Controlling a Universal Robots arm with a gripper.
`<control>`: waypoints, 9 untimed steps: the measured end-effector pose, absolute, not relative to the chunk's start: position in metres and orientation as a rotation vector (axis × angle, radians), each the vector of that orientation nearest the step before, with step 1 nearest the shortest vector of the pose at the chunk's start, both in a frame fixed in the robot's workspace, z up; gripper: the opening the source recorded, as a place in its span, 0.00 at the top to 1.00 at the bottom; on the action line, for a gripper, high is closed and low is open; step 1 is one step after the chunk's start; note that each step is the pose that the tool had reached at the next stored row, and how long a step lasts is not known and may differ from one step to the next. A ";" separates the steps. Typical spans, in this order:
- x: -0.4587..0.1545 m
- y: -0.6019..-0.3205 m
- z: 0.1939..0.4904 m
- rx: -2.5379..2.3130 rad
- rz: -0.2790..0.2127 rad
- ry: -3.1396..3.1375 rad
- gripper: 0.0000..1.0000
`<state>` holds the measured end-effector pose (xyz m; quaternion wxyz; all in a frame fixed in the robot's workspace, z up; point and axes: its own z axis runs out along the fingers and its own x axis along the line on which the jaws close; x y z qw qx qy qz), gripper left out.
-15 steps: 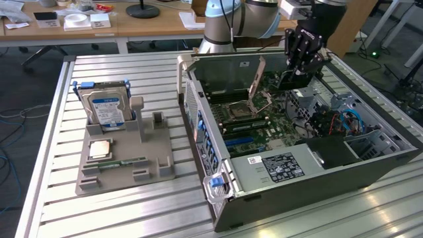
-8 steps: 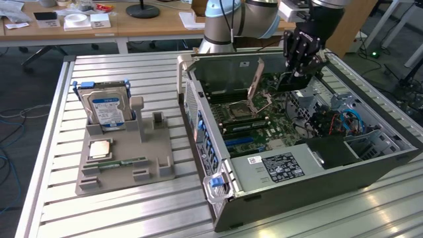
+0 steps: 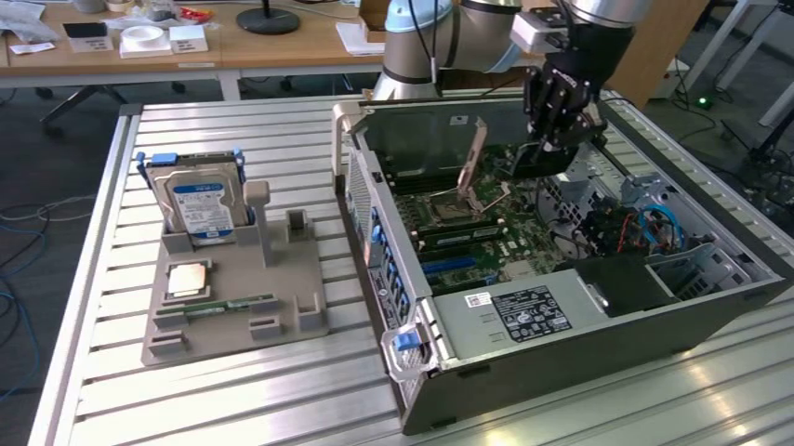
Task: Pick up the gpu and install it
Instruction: 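Insert the gpu into the slot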
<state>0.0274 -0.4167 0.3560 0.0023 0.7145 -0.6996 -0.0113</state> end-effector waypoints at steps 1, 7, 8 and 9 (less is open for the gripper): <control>0.027 -0.417 0.356 2.241 -0.035 -2.195 0.74; 0.021 -0.417 0.355 2.242 -0.035 -2.195 0.74; 0.019 -0.417 0.355 2.242 -0.035 -2.195 0.74; 0.018 -0.417 0.354 2.242 -0.034 -2.195 0.74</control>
